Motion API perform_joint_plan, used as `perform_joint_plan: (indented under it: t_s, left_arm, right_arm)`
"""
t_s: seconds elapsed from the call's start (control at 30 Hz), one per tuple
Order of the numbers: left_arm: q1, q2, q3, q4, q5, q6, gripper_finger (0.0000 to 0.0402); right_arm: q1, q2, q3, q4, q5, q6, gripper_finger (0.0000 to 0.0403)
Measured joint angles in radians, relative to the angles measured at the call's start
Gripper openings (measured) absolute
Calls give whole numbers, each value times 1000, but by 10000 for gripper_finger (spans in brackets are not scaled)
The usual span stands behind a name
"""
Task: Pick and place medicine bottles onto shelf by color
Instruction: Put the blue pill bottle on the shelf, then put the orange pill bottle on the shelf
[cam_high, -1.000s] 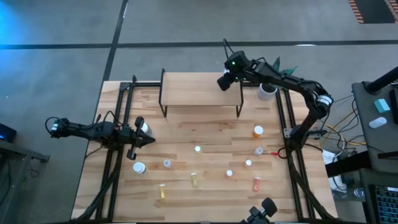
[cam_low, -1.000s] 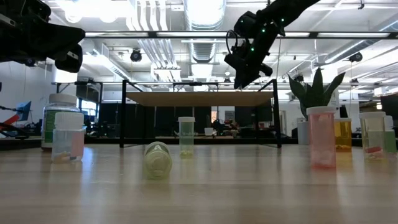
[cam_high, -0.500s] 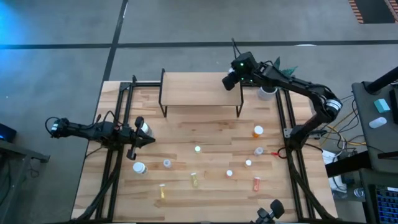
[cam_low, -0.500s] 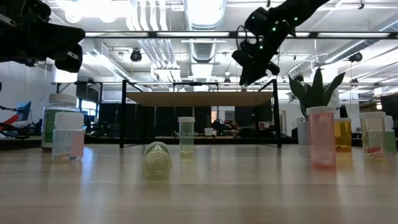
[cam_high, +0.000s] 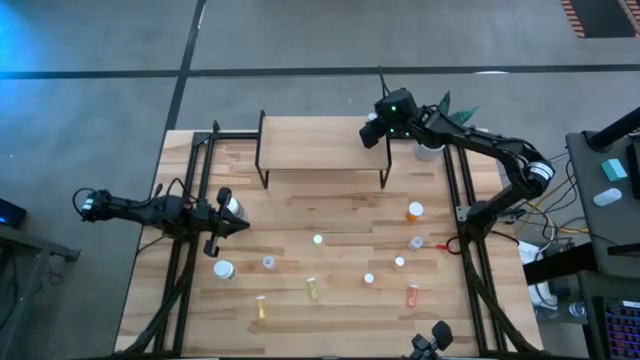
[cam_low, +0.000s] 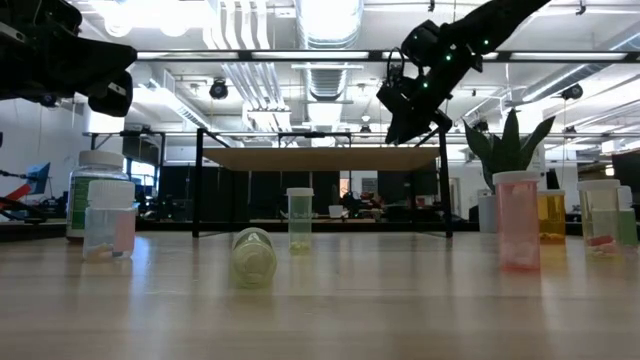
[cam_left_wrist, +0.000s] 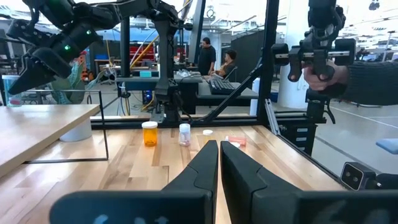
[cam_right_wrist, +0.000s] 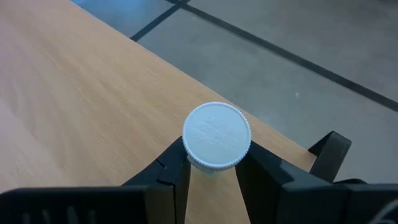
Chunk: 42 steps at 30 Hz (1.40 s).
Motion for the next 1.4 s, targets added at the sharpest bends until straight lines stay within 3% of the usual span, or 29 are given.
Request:
perform_joint_plan:
  t_s: [0.6, 0.9, 1.2, 1.4]
  left_arm:
    - [0, 0, 0, 0, 0, 0, 0]
    - [0, 0, 0, 0, 0, 0, 0]
    - [0, 0, 0, 0, 0, 0, 0]
    - [0, 0, 0, 0, 0, 0, 0]
  right_arm:
    - [0, -5, 1, 9, 0, -11, 168]
    - [3, -35, 48, -141, -1, -35, 193]
    - [25, -211, 35, -303, 2, -19, 203]
    - [143, -368, -32, -354, 0, 33, 203]
